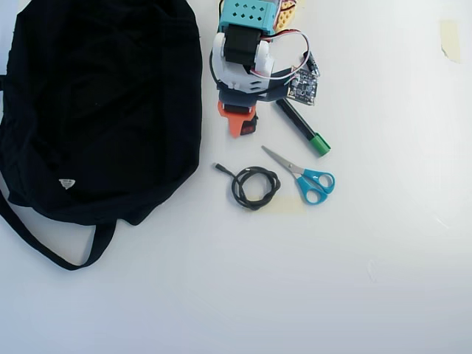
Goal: Put the bike light into the black bag
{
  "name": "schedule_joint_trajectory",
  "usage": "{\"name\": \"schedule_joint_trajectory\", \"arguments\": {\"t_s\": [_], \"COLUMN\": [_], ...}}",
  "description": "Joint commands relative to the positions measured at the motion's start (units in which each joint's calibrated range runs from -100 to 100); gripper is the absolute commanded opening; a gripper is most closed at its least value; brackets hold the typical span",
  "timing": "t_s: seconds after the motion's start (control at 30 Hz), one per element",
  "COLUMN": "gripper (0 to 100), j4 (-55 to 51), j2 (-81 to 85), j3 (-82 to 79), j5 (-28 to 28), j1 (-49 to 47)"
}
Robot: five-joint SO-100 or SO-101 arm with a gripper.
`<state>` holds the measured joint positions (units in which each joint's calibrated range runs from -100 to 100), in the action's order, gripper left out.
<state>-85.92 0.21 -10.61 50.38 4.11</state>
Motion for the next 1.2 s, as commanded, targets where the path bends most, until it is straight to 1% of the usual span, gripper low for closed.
{"name": "schedule_joint_trajectory", "arguments": {"t_s": [0.0, 0.2, 0.33, 0.73, 1.03, 1.17], "gripper": [28, 31, 34, 34, 34, 39], "j4": [1.85, 6.16, 6.5, 7.02, 8.91, 8.91], "j2": [0.21, 0.21, 0.21, 0.12, -4.44, -4.44], "j3": [-0.71, -4.39, -5.83, -7.63, -7.36, -7.81], "j5": [-0.93, -1.61, -1.45, -1.03, -0.93, -0.14], "j1": [-1.2, -2.39, -3.07, -4.04, -4.56, -4.26]}}
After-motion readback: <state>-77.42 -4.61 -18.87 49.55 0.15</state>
